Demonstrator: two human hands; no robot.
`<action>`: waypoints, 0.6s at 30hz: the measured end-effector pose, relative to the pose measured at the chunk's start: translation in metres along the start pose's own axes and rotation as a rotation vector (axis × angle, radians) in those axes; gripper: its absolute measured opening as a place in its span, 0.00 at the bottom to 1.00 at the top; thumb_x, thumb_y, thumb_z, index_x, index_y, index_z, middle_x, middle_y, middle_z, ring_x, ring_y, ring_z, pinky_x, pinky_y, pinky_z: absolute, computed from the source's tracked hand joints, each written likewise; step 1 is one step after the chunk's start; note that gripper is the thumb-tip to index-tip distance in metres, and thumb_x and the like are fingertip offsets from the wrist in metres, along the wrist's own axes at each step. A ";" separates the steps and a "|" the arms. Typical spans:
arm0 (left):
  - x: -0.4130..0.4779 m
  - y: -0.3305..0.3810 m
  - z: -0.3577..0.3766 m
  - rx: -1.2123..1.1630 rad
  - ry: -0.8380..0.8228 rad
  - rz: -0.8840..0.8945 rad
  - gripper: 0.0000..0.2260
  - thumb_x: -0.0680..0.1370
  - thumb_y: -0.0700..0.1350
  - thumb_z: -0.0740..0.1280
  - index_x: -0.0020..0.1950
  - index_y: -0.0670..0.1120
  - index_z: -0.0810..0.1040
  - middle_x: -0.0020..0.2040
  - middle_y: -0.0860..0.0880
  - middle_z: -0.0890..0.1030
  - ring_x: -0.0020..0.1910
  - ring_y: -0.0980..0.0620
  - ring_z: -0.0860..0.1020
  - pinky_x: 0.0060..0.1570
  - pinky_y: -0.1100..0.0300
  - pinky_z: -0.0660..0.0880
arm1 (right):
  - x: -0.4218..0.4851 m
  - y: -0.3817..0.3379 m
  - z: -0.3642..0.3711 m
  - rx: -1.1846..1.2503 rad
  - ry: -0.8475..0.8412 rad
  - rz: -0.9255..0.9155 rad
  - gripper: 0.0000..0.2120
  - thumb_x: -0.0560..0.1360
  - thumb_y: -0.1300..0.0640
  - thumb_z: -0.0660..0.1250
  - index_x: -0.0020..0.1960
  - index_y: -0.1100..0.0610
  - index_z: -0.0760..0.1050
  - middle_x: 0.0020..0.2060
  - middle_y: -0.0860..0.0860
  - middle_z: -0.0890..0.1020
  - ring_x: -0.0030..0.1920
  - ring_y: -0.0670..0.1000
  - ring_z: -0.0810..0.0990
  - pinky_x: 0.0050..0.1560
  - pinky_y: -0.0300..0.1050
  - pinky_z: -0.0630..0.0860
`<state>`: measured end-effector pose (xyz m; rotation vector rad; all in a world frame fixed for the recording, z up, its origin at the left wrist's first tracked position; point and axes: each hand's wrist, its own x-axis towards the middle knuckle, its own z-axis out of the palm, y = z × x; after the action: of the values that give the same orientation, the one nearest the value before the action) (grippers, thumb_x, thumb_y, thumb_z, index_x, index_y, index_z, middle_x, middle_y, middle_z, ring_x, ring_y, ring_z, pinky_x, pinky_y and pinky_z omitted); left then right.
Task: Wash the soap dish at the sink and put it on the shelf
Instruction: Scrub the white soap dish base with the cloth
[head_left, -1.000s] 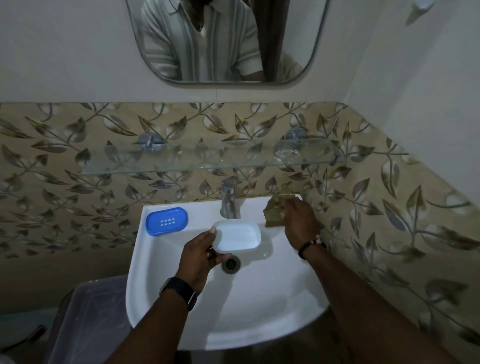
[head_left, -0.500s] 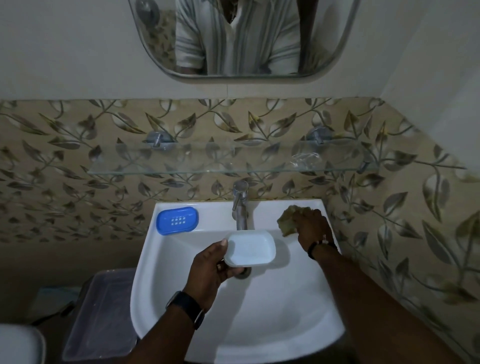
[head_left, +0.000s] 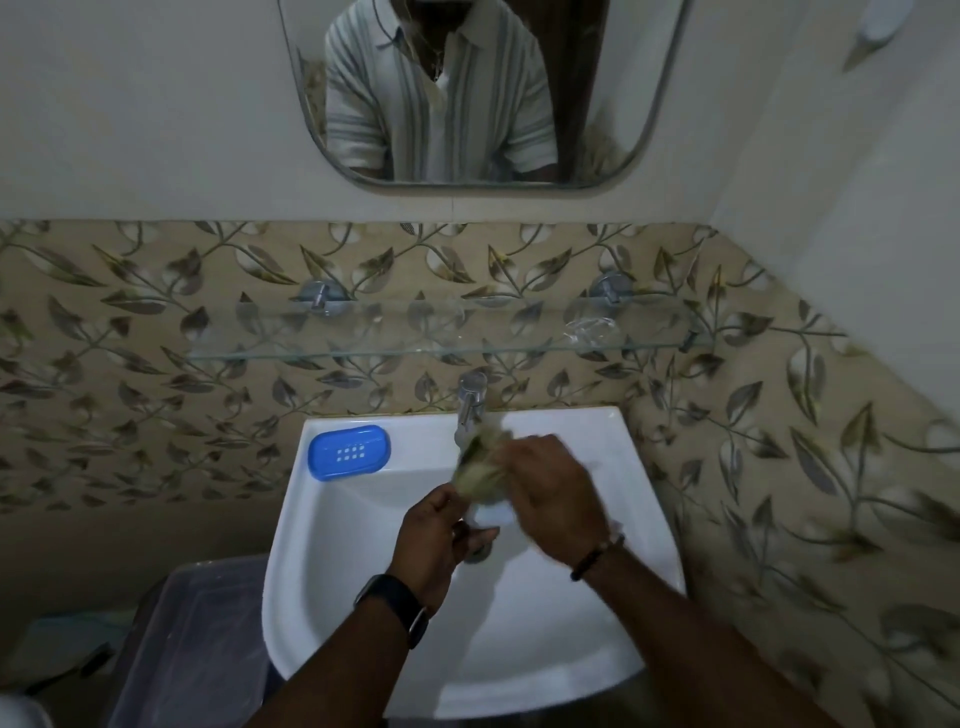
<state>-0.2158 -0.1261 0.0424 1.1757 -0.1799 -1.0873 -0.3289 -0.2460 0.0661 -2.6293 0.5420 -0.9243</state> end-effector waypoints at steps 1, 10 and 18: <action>-0.003 -0.001 0.000 0.000 -0.017 0.000 0.08 0.80 0.42 0.67 0.54 0.46 0.86 0.50 0.41 0.86 0.46 0.41 0.80 0.51 0.46 0.79 | -0.005 -0.016 0.007 0.009 -0.140 0.007 0.16 0.72 0.54 0.60 0.55 0.55 0.81 0.51 0.53 0.84 0.51 0.56 0.78 0.55 0.51 0.78; -0.015 0.015 -0.032 0.095 -0.053 0.095 0.11 0.82 0.37 0.62 0.53 0.41 0.85 0.50 0.33 0.85 0.43 0.41 0.83 0.53 0.40 0.80 | -0.019 -0.034 0.005 -0.354 -0.278 -0.131 0.23 0.78 0.38 0.61 0.64 0.52 0.77 0.63 0.50 0.80 0.66 0.53 0.74 0.65 0.53 0.72; -0.021 0.030 -0.045 0.083 -0.100 0.151 0.12 0.82 0.46 0.65 0.57 0.40 0.83 0.48 0.39 0.86 0.38 0.49 0.82 0.48 0.48 0.84 | -0.015 -0.082 0.011 -0.268 -0.229 0.099 0.23 0.76 0.41 0.62 0.67 0.50 0.75 0.66 0.51 0.77 0.70 0.56 0.70 0.68 0.53 0.68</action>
<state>-0.1806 -0.0813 0.0555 1.1628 -0.3888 -1.0136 -0.3116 -0.1655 0.0823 -2.8627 0.7748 -0.5427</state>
